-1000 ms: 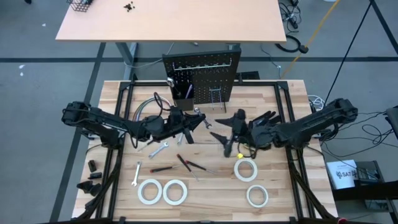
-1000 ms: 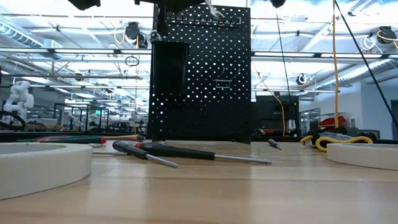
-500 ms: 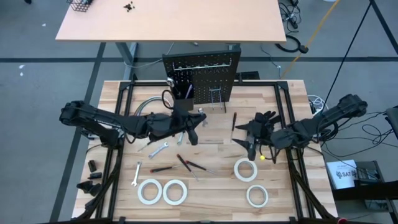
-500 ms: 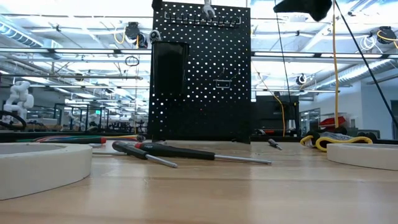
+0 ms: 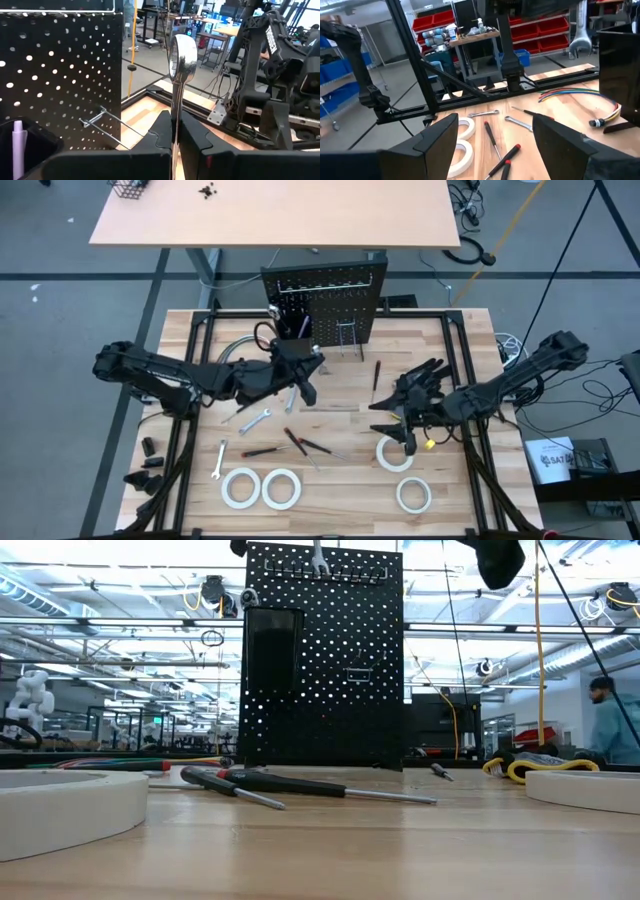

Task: Hang tools onto peg board
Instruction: Put the wrench into the peg board

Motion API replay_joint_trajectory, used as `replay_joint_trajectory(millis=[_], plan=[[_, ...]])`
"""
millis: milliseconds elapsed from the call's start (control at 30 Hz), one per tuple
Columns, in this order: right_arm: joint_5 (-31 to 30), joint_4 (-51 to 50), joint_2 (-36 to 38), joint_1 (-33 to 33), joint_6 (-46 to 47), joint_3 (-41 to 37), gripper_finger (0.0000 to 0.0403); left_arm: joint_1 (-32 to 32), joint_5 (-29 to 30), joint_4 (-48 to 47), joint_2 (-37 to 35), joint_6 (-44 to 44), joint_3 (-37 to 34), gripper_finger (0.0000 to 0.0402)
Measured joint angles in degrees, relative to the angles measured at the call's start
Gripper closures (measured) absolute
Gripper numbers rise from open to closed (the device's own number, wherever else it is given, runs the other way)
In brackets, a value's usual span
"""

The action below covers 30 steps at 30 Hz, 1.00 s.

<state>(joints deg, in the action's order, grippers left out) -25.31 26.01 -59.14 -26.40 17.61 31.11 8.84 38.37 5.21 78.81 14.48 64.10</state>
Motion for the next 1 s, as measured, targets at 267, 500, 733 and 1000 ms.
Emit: replay_joint_trajectory(millis=[267, 500, 733, 1000], plan=[[0.21, 3.04, -4.00, -1.61, 2.35, -0.02, 0.0154, -0.23, -0.59, -2.13, -0.74, 3.00, -0.02, 0.0394], [-0.08, 3.35, -4.59, -1.83, 1.64, -0.02, 0.0154, 0.29, -0.55, -9.77, -5.00, 3.26, -0.07, 0.0394], [-0.10, 3.40, -4.57, -1.67, 0.80, -0.02, 0.0154, 0.72, 1.40, -15.07, -10.36, 4.72, -1.67, 0.0394], [-1.09, 3.86, -4.57, -1.67, 0.89, -0.02, 0.0154, -0.01, 9.90, -18.20, -13.97, 7.73, -6.15, 0.0394]])
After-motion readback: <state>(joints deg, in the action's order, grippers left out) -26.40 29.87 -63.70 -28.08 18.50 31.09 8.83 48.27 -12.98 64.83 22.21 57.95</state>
